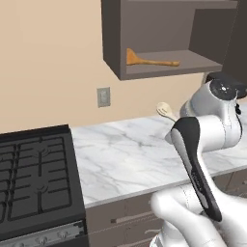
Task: Organize the utensils by type. Pick up the wooden spoons from the counter and place them in the open cabinet. Then pick up the metallic utensils from the counter and place them in the open drawer.
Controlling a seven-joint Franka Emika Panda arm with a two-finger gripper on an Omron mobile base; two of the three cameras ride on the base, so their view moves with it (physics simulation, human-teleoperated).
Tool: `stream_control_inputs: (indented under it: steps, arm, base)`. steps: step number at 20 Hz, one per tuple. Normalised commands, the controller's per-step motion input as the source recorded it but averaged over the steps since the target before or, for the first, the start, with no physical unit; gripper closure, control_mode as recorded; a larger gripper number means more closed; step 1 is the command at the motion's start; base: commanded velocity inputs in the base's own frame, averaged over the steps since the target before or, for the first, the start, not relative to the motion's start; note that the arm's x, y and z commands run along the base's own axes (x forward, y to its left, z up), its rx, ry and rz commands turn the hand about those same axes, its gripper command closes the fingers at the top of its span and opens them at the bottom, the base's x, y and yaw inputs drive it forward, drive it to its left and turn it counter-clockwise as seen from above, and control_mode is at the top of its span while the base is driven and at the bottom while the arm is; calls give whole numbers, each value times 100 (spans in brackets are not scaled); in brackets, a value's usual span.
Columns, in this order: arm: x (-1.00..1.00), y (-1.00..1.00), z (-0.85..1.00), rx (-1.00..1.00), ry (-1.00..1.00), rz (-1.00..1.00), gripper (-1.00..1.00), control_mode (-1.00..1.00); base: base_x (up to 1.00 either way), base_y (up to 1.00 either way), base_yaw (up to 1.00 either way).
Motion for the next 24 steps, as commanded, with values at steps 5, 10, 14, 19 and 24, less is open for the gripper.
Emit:
stream_control_inputs:
  steps: [5, 10, 14, 19, 24]
  arm:
    - [1, -22, 53, -17, -7, 45, 100, -100]
    - [-2, -27, 63, -8, -5, 35, 100, -100]
    - [0, -18, 63, -8, 0, 7, 100, -100]
    - [8, -24, 50, -14, 0, 0, 100, -100]
    - [22, -17, 43, -10, 0, 0, 100, -100]
  base:
    - [0, 0, 0]
    - [0, 0, 0]
    - [0, 0, 0]
    - [0, 0, 0]
    - [0, 0, 0]
